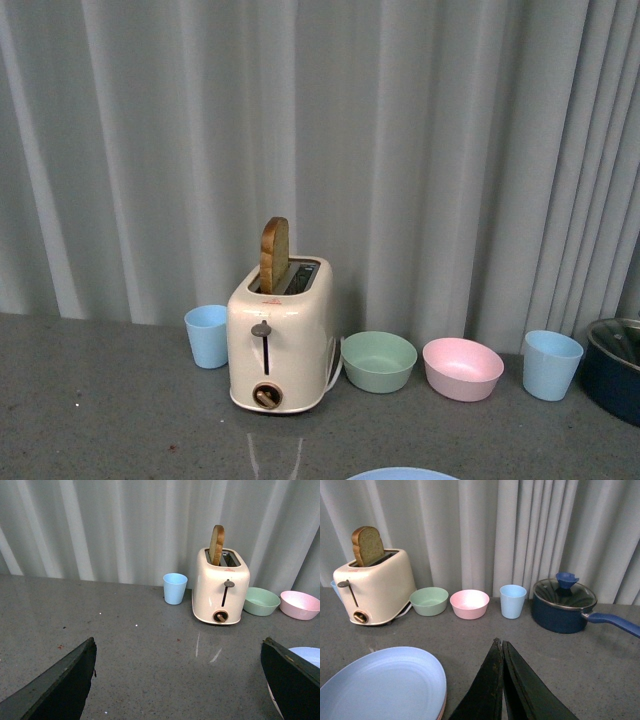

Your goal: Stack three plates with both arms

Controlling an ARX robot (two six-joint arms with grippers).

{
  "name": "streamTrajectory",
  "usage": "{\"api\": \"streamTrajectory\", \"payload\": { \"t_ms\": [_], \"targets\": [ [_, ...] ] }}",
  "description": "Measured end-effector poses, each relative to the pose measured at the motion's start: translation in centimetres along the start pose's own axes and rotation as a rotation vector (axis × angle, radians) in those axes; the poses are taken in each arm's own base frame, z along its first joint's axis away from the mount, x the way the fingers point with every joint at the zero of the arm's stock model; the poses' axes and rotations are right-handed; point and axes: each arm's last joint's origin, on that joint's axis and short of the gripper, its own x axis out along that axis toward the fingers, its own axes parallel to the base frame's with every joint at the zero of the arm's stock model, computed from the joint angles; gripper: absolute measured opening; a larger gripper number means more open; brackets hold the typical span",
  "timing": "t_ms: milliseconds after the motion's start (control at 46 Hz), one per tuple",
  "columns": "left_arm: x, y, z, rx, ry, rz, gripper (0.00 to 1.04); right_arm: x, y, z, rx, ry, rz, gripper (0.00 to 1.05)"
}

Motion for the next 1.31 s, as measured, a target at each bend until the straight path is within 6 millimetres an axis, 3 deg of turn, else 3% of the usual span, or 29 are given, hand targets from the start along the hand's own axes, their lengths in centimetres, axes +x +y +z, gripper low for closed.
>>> {"api": "streamTrajectory", "payload": {
  "t_ms": [392, 479, 958, 1306],
  "targets": [
    [0.0, 0.0, 0.0, 0.0, 0.0, 0.0, 0.98, -0.05, 0.0, 0.05, 0.0, -0.008, 0.0, 0.03],
    [0.0, 0.0, 0.0, 0.0, 0.0, 0.0, 0.98, -0.05, 0.0, 0.05, -0.001, -0.008, 0.0, 0.21],
    [0.0, 0.0, 0.0, 0.0, 0.0, 0.0, 0.98, -0.05, 0.0, 0.05, -0.001, -0.008, 0.0, 0.97],
    [0.0, 0.0, 0.0, 0.0, 0.0, 0.0, 0.98, -0.05, 0.0, 0.05, -0.001, -0.008, 0.0, 0.97]
  ]
}}
